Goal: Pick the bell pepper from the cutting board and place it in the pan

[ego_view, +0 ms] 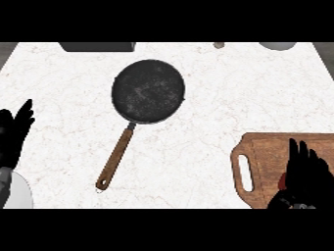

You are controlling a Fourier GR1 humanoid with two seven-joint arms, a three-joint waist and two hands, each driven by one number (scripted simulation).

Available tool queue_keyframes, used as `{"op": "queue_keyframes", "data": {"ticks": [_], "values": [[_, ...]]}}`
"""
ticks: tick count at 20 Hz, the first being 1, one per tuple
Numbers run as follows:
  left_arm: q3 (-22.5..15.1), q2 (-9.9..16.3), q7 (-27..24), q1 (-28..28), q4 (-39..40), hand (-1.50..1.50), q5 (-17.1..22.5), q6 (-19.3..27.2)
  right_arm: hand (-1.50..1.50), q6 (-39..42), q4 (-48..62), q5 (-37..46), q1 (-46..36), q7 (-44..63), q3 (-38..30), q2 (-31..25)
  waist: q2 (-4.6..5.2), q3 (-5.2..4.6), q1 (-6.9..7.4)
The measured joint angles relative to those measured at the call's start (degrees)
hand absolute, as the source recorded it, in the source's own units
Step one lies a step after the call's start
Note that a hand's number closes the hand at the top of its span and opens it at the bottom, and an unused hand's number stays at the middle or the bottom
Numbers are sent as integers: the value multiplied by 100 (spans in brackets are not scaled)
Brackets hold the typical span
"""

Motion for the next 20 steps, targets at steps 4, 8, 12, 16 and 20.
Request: {"op": "queue_keyframes", "data": {"ticks": [4,8,12,16,20], "values": [[200,14,-75,72,54,0,-40,-200,-150,61,86,115,46,-125,-164,142,1,3,-8],[295,-61,-46,102,0,0,-145,-277,-150,82,407,223,-95,-228,-396,308,1,2,-2],[376,-165,-9,128,-47,0,-294,-284,-150,166,343,275,55,-341,-599,341,0,2,-15],[475,-285,-49,143,-23,0,-412,-361,150,200,497,431,54,-412,-689,448,0,0,-13],[471,-465,29,163,-71,0,-559,-334,150,116,803,813,4,-632,-588,300,2,3,-10]]}}
